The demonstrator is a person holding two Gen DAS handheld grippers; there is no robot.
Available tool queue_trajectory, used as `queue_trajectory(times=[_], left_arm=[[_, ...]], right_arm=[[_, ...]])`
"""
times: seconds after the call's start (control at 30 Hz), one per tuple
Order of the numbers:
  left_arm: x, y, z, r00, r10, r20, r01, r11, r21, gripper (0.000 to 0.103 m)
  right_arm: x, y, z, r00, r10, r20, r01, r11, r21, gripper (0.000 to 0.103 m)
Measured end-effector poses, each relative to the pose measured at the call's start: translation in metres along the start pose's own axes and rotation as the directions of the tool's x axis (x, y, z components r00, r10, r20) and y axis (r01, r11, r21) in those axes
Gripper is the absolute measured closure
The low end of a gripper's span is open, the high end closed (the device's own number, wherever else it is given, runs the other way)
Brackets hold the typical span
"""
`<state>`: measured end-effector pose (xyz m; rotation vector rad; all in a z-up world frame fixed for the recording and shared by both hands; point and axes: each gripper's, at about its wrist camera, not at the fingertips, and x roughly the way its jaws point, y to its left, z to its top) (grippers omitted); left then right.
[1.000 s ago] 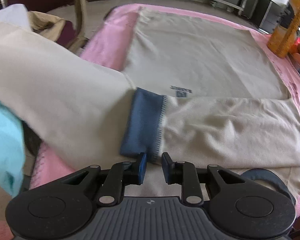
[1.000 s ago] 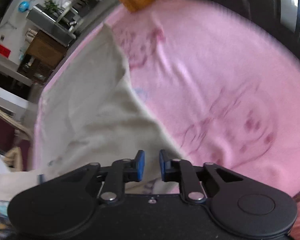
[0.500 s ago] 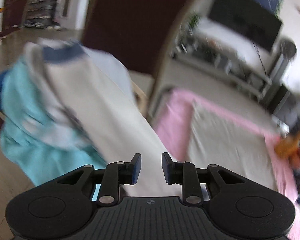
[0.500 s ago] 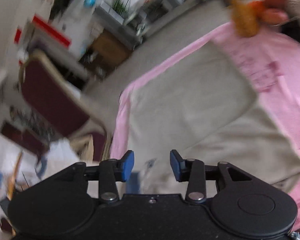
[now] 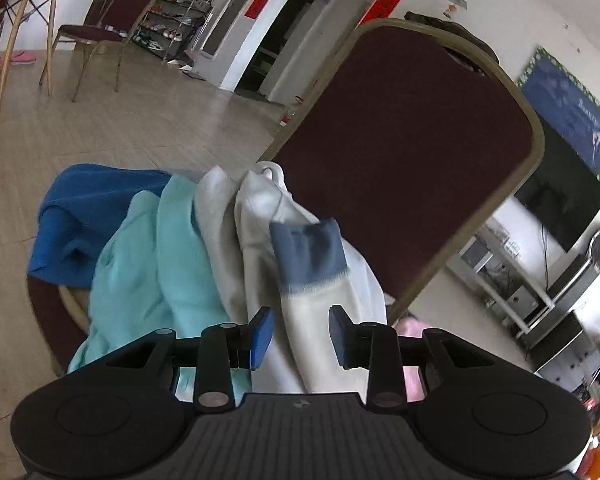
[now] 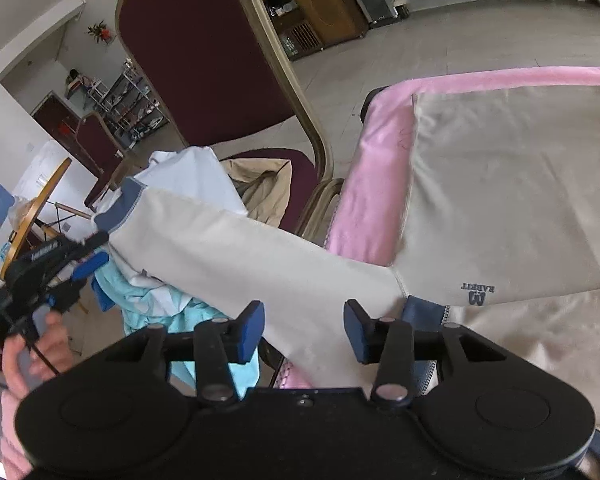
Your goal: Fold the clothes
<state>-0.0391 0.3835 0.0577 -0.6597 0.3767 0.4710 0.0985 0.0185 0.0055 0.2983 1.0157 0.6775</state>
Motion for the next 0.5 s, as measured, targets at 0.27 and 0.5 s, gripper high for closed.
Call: queue_trajectory(times=[0.27, 0.5], left_arm=[[0.031, 0.0, 0.015, 1.0, 0.01, -0.017, -0.01, 1.0, 0.004, 0.08], [-0.005, -0.052, 0.013, 0.996, 0.005, 0.087, -0.021, 0.982, 0.19, 0.1]], right_arm=[[0.011, -0.011, 0.005, 1.0, -0.015, -0.009, 0.015, 0.998, 0.056, 0.057], [-0.018, -0.031, 0.002, 0.999, 0.006, 0.031, -0.009, 0.995, 0.099, 0.055]])
